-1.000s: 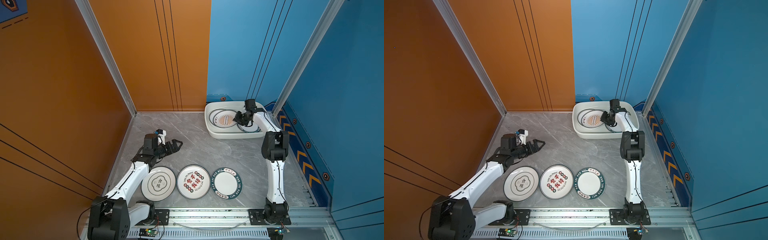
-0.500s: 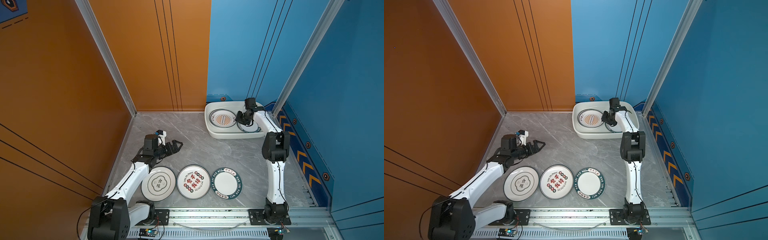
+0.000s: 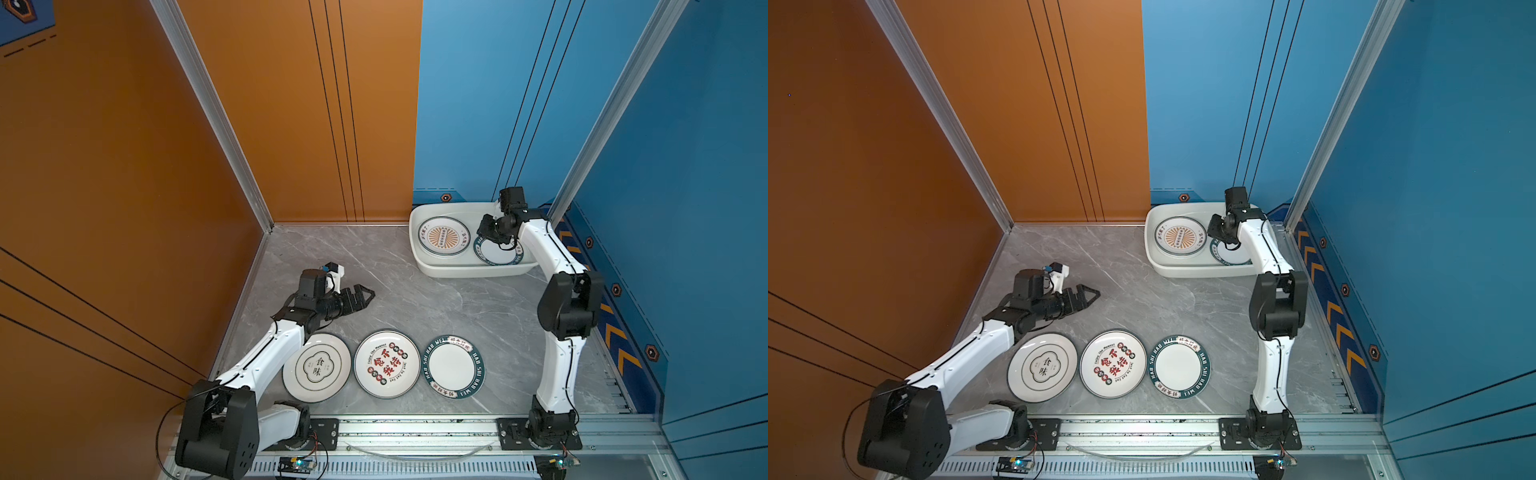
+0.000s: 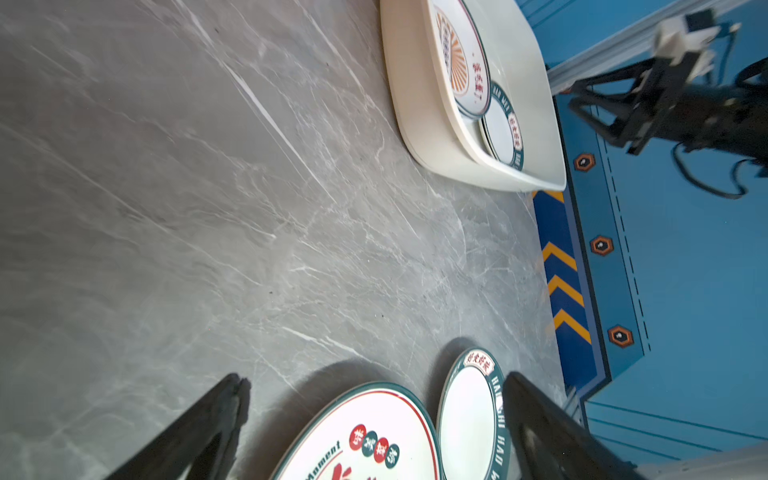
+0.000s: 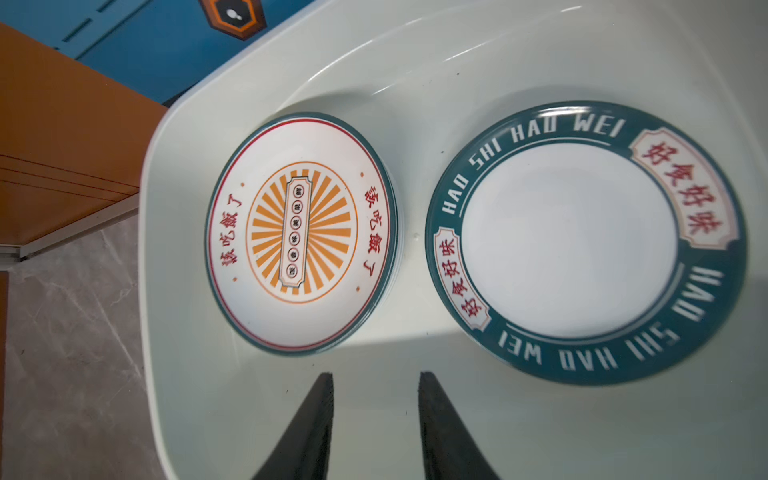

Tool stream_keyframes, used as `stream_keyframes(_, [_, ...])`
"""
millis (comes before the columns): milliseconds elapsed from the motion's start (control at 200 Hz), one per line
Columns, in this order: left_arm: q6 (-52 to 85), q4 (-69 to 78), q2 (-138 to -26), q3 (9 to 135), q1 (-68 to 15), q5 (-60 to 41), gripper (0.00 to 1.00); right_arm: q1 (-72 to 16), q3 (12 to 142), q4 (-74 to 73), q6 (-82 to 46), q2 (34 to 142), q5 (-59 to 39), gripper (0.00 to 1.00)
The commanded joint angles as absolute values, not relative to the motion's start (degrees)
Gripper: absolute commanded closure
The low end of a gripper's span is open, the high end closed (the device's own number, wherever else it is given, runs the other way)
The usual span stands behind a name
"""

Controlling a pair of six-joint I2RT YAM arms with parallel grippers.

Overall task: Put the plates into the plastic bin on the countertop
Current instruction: 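Withdraw right gripper from bin while left gripper reaches toward the green-rimmed plate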

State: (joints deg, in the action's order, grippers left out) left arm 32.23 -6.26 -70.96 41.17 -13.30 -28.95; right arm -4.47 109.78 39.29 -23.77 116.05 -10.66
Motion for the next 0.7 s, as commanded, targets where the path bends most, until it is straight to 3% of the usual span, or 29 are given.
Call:
stream_keyframes(0, [27.7, -10.1, -73.3, 46.1, -17.8, -29.7, 0.02, -4.8, 100.9, 34.8, -22.9, 106.6, -10.7, 0.63])
stream_keyframes(375, [18.5, -16.2, -84.9, 57.3, -31.8, -31.1, 0.00, 0.5, 63.5, 26.9, -22.3, 80.7, -21.0, 0.61])
stream_keyframes(591, [11.8, -21.8, -96.2, 67.6, -35.5, -31.7, 0.13, 2.9, 53.2, 25.8, -22.4, 73.2, -23.0, 0.61])
stream_keyframes(696, [9.7, -23.9, -101.5, 71.9, -36.3, -32.7, 0.25, 3.3, 49.2, 24.4, -23.3, 70.1, -22.8, 0.61])
